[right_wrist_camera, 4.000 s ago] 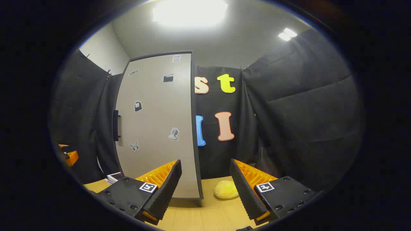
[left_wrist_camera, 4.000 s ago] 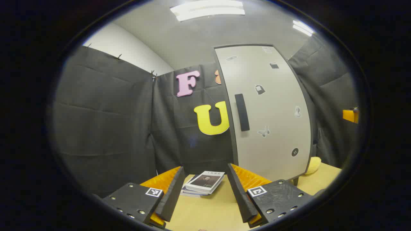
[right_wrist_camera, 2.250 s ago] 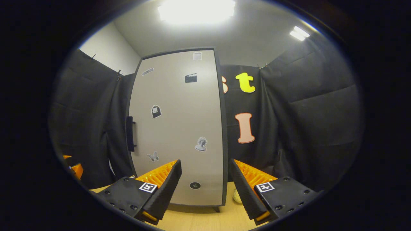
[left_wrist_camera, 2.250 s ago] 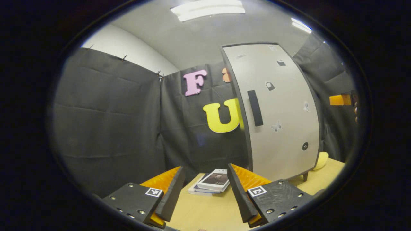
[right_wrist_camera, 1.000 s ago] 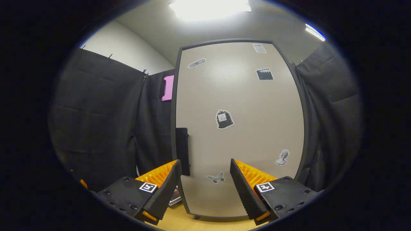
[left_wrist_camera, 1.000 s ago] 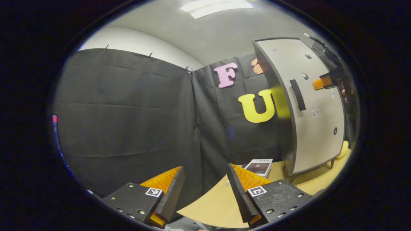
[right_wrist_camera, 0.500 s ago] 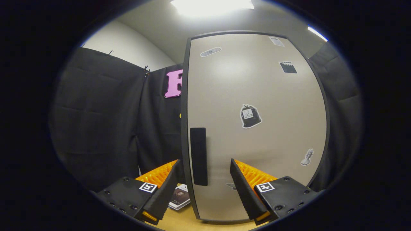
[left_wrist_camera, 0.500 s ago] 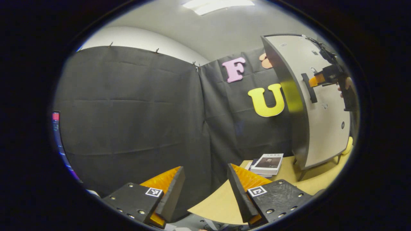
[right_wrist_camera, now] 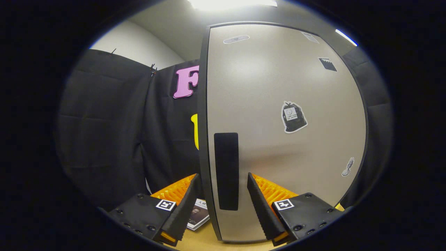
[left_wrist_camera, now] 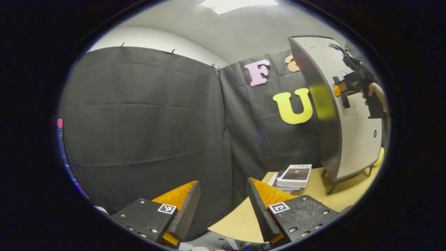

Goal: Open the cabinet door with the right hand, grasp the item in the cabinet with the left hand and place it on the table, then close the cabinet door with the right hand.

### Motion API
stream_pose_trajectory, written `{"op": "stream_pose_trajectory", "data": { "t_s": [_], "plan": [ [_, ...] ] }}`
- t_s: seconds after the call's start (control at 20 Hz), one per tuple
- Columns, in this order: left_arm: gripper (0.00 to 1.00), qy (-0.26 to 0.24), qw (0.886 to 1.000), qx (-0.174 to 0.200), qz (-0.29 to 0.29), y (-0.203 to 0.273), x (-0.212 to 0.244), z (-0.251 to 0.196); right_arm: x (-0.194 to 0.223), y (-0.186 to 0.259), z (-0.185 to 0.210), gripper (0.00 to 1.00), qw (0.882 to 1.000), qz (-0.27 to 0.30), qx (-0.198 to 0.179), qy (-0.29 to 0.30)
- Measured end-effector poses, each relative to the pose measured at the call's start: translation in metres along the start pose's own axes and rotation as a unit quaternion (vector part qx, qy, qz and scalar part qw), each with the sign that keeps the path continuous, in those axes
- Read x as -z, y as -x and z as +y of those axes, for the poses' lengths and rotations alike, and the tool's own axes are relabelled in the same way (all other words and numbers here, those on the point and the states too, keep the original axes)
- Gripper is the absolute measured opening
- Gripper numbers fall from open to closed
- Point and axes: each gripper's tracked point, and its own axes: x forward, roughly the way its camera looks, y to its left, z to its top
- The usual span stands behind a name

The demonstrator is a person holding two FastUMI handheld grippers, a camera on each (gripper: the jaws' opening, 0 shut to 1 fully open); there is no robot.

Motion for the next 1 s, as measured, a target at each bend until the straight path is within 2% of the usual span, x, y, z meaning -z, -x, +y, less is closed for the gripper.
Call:
{"op": "stream_pose_trajectory", "data": {
  "t_s": [0.1, 0.15, 0.2, 0.25, 0.35, 0.4, 0.55, 0.6, 0.65, 0.7, 0.8, 0.95, 1.0],
  "plan": [
    [0.81, 0.003, 1.0, 0.001, 0.0, -0.002, 0.002, 0.004, 0.001, -0.003, -0.002, 0.62, 1.0, 0.005, 0.016, 0.003],
    [0.81, 0.004, 1.0, 0.003, -0.001, -0.003, 0.004, 0.004, 0.001, -0.006, -0.001, 0.57, 1.0, 0.006, 0.019, 0.003],
    [0.81, 0.005, 1.0, 0.004, -0.001, -0.004, 0.005, 0.004, 0.001, -0.005, -0.004, 0.48, 0.999, 0.008, 0.03, 0.005],
    [0.81, 0.007, 1.0, 0.006, -0.001, -0.004, 0.006, 0.005, -0.002, -0.004, -0.01, 0.55, 0.999, 0.007, 0.04, 0.008],
    [0.81, 0.01, 1.0, 0.01, -0.002, -0.005, 0.008, 0.005, -0.001, -0.004, -0.011, 0.35, 0.999, 0.01, 0.043, 0.002],
    [0.81, 0.01, 1.0, 0.013, -0.002, -0.006, 0.008, 0.003, 0.001, -0.003, -0.008, 0.35, 0.999, 0.012, 0.043, -0.001],
    [0.81, 0.013, 1.0, 0.022, -0.008, -0.01, 0.007, -0.003, 0.0, -0.001, -0.008, 0.17, 0.999, 0.019, 0.031, -0.002],
    [0.8, 0.014, 1.0, 0.026, -0.01, -0.013, 0.005, -0.006, 0.0, 0.002, -0.007, 0.2, 0.999, 0.019, 0.025, -0.004],
    [0.8, 0.016, 0.999, 0.03, -0.014, -0.013, 0.004, -0.01, 0.0, 0.005, -0.007, 0.17, 1.0, 0.02, 0.019, -0.005],
    [0.8, 0.016, 0.999, 0.035, -0.016, -0.014, 0.001, -0.013, 0.0, 0.008, -0.006, 0.2, 1.0, 0.024, 0.013, -0.007],
    [0.81, 0.015, 0.999, 0.045, -0.022, -0.013, -0.003, -0.021, -0.001, 0.017, -0.003, 0.2, 1.0, 0.026, 0.001, -0.009],
    [0.81, 0.016, 0.997, 0.063, -0.03, -0.018, -0.01, -0.039, -0.003, 0.033, -0.002, 0.2, 0.999, 0.031, -0.019, -0.018],
    [0.81, 0.016, 0.997, 0.069, -0.034, -0.018, -0.013, -0.045, -0.002, 0.04, -0.003, 0.17, 0.999, 0.032, -0.025, -0.021]
  ]
}}
